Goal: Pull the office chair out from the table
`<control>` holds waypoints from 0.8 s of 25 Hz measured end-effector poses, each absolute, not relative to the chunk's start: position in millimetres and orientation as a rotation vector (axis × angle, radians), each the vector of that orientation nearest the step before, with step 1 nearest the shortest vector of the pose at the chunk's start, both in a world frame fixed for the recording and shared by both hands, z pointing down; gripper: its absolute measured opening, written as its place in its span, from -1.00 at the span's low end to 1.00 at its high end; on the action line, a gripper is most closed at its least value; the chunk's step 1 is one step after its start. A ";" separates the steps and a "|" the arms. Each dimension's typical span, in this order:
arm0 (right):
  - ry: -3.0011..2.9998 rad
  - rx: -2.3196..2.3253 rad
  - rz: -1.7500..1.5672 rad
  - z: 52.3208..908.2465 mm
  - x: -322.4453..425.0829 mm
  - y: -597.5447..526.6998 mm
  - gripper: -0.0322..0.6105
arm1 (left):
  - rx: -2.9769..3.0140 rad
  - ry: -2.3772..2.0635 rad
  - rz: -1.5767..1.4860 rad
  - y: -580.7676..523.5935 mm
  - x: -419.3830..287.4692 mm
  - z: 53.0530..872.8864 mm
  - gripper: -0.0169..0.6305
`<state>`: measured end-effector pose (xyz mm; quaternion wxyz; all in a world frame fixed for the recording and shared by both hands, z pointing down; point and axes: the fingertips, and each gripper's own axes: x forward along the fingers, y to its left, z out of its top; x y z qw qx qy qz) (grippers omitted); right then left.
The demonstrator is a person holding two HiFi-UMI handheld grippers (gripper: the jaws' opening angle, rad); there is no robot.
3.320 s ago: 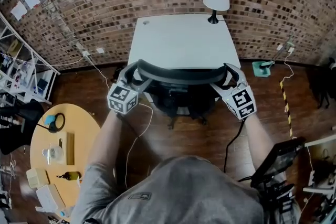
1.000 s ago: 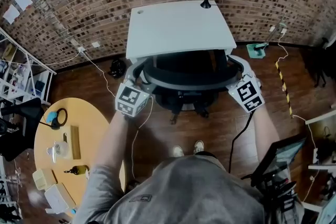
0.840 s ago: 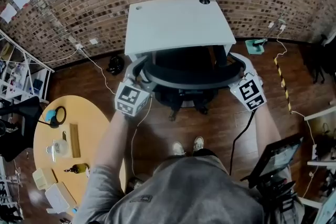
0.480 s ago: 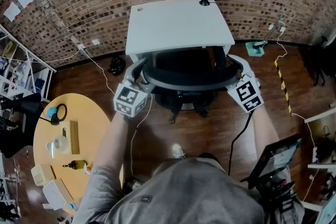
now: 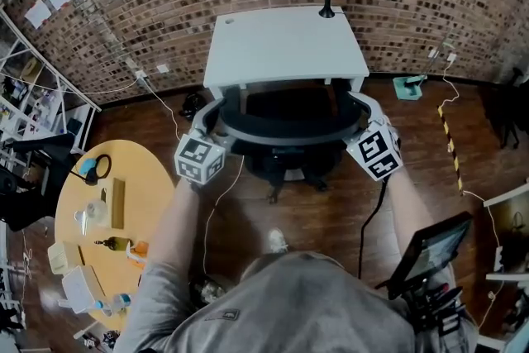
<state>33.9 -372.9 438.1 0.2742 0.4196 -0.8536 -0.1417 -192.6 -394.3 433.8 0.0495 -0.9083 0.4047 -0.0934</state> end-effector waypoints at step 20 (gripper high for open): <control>-2.331 1.053 -0.358 439.1 33.2 -331.2 0.08 | -2.735 1.337 -0.292 -342.7 -193.2 430.8 0.01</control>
